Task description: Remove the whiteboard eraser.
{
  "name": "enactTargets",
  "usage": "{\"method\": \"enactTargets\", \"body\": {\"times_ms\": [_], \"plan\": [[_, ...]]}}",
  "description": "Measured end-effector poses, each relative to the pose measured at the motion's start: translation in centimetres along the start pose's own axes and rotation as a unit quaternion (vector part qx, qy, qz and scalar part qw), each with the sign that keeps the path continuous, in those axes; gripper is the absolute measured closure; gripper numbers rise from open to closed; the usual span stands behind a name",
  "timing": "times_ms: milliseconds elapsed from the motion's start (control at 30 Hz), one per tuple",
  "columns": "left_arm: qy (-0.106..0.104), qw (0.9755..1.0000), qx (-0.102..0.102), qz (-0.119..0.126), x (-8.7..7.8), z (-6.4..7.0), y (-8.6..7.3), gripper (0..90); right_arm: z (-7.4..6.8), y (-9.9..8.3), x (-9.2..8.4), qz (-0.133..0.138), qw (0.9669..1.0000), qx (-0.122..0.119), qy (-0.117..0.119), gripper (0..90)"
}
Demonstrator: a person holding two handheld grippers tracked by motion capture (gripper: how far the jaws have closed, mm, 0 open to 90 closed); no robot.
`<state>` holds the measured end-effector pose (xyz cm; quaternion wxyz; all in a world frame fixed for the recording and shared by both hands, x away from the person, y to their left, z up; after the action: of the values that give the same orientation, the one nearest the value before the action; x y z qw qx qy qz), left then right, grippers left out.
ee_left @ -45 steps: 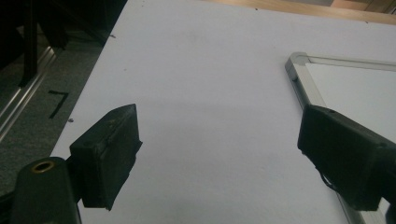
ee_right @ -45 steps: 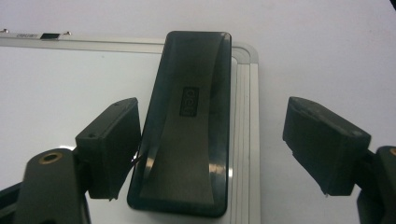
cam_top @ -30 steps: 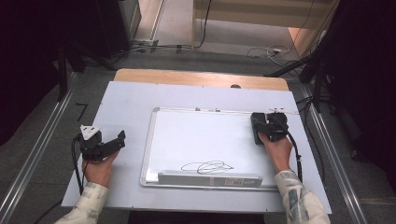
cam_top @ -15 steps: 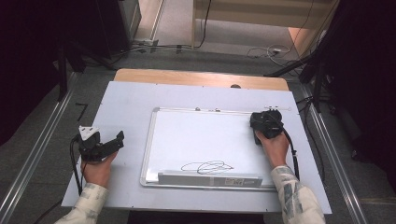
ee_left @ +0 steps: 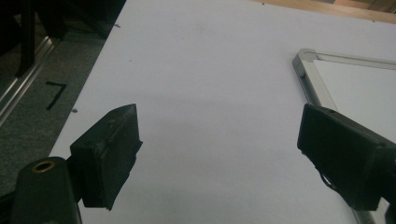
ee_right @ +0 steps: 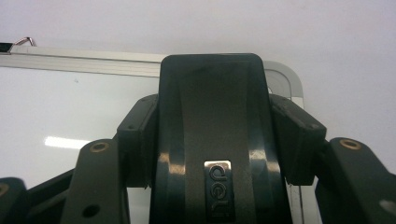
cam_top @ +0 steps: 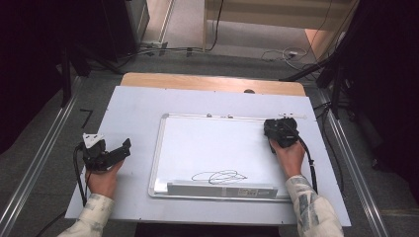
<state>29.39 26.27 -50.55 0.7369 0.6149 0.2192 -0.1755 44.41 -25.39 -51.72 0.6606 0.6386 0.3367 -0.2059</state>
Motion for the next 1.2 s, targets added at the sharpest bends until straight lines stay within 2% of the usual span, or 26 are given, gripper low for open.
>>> {"method": "enactTargets", "body": {"times_ms": [133,233,333,600,833,967,1067,1100,1200], "plan": [[0.0,1.0,0.0,0.002,0.0,0.0,0.0,13.5,-0.1,-0.1,0.0,0.009,0.9998,-0.02,-0.003,38.4],[0.0,1.0,-0.002,0.0,0.1,0.1,0.0,13.5,0.0,-0.1,0.0,0.009,0.9998,-0.017,0.007,38.4],[0.0,1.0,-0.004,0.0,0.2,0.1,0.0,13.5,-0.1,-0.2,0.0,0.012,0.9996,-0.024,0.002,38.4],[-0.002,1.0,-0.002,-0.002,0.3,0.2,0.0,13.5,0.1,-0.3,-0.4,0.006,0.9998,-0.019,0.006,38.5],[-0.002,1.0,-0.003,-0.005,0.3,0.2,0.0,13.5,-0.4,0.2,-2.4,0.035,0.9986,-0.01,0.039,38.5],[-0.003,1.0,-0.005,-0.004,0.3,0.2,0.0,13.5,-0.9,-0.4,-3.4,0.033,0.9979,-0.025,0.05,38.5],[-0.003,1.0,-0.006,-0.004,0.3,0.2,0.0,13.5,-0.9,-0.6,-3.9,0.037,0.9973,-0.023,0.06,38.4],[-0.003,1.0,-0.006,-0.005,0.3,0.2,0.0,13.5,-1.1,-0.7,-4.3,0.038,0.9966,-0.019,0.071,38.4],[-0.004,1.0,-0.006,-0.005,0.4,0.3,0.1,13.5,-1.4,-0.8,-4.8,0.041,0.9958,-0.023,0.078,38.5]]}}
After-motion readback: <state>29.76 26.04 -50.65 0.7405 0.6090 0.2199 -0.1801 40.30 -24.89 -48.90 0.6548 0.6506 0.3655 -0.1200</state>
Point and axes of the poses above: each handheld gripper's, and its own axes: x roughly forward along the jaws, y roughly out of its top, z roughly to its right, the point moved 4 cm from there along x, roughly forward along the jaws, and after that the axes turned 2 degrees about y, right-handed, at the moved point
